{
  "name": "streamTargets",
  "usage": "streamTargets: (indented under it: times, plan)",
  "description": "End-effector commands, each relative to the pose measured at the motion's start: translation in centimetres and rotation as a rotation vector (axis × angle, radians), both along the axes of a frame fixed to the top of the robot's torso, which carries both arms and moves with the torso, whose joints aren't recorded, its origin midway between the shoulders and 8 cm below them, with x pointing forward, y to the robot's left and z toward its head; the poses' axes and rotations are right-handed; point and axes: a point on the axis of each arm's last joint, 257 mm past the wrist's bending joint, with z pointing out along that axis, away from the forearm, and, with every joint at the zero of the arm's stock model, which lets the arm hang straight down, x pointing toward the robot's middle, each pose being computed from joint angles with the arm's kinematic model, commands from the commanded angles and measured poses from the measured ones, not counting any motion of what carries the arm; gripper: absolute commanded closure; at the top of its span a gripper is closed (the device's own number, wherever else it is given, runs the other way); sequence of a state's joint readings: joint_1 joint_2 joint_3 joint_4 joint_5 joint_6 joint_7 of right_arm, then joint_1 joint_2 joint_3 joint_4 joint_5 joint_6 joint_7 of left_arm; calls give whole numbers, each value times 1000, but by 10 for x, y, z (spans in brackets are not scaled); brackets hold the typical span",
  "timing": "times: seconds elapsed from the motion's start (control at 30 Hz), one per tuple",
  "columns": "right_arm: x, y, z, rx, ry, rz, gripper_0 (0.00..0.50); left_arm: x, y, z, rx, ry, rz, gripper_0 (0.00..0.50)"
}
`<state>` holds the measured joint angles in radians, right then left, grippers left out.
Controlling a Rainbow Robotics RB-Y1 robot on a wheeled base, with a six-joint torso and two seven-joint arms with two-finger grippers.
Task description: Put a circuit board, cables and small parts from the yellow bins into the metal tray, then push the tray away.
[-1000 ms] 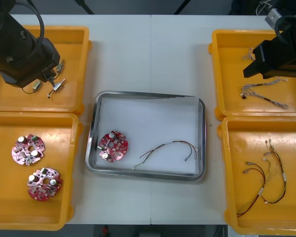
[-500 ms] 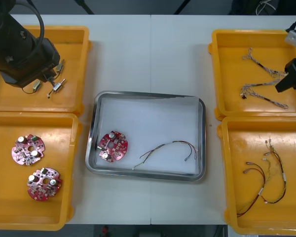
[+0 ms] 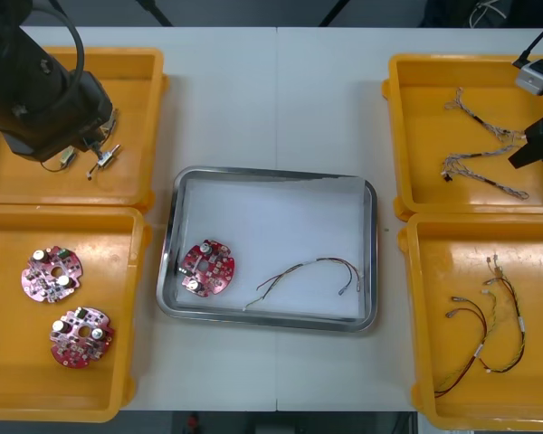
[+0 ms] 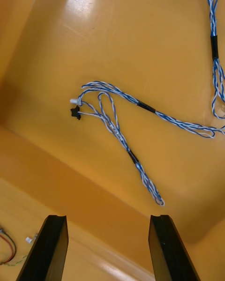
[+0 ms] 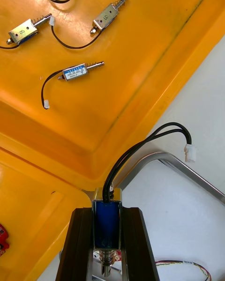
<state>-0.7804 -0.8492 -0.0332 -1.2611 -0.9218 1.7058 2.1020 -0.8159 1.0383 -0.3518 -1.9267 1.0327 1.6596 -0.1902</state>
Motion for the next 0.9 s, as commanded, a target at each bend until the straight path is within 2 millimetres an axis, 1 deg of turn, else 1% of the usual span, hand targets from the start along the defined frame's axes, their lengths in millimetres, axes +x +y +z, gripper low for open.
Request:
streamTargets:
  times: [0.03,0.2,0.33,0.53,0.7,0.9]
  plan:
    - [16,-18,16,-123,-58,64,0,0,-25,-12,-11,-24,0,500]
    - [21,-23,-1,-172,-54,115,0,4,-44,-27,-14,-47,33,500]
    - [24,-27,-15,-203,-49,150,0,5,-63,-44,-12,-57,47,500]
    - [29,-31,-27,-204,-50,155,0,3,-94,-68,-19,-69,62,500]
    - [39,-29,-36,-238,-75,168,0,1,-121,-87,-5,-93,50,500]
    - [47,-27,-48,-233,-95,162,0,2,-137,-107,8,-117,36,500]
